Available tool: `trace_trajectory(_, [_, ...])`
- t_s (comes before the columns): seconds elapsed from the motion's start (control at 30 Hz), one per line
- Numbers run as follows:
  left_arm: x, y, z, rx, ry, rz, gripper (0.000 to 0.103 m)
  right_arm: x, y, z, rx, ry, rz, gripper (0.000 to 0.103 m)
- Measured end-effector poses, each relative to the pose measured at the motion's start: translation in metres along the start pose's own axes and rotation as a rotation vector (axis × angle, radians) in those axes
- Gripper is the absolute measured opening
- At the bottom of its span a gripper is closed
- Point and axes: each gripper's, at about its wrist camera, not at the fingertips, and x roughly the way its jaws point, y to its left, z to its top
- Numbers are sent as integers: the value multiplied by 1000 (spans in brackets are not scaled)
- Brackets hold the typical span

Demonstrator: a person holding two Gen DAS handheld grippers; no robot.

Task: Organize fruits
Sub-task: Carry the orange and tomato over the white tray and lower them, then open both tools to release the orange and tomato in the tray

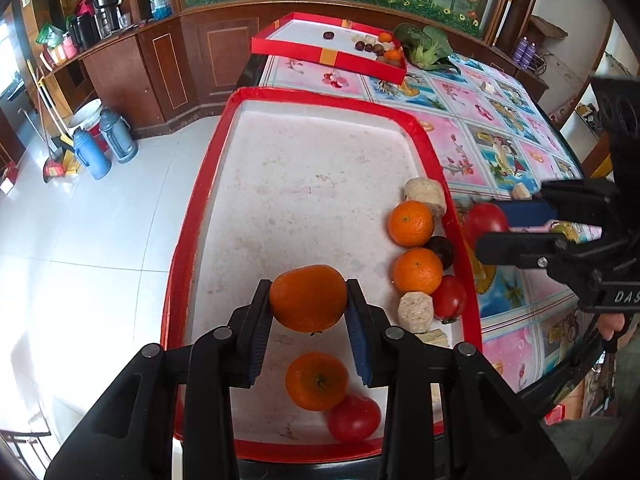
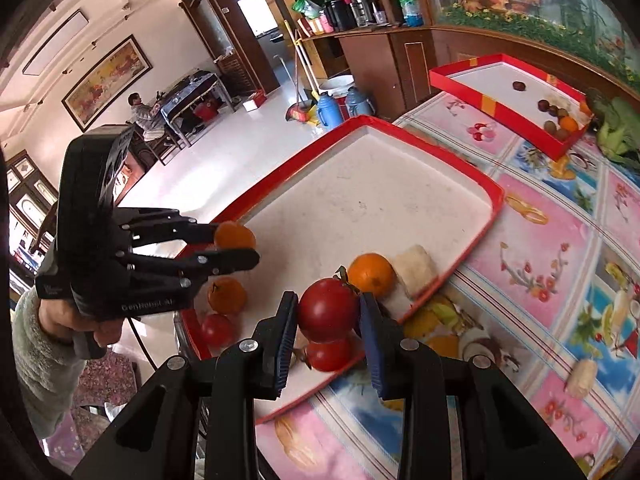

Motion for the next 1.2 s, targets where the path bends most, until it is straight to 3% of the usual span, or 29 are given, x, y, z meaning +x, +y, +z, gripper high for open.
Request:
trace_trajectory(0.33, [11,11,-6,11,46,-13,33,53,20,29,-71,74,29,31])
trace_trajectory(0.73, [19,21,-10,-13,70,60,33,92,31,24,-134,178,-85,31])
trace_trajectory(0.93, [19,20,-10,-9,61,71,33,96,43,20,-185,189,-134,32])
trace_trajectory(1.2, [17,16,-14,-16,64,80,34,87,42,19,-151,181,-139,34])
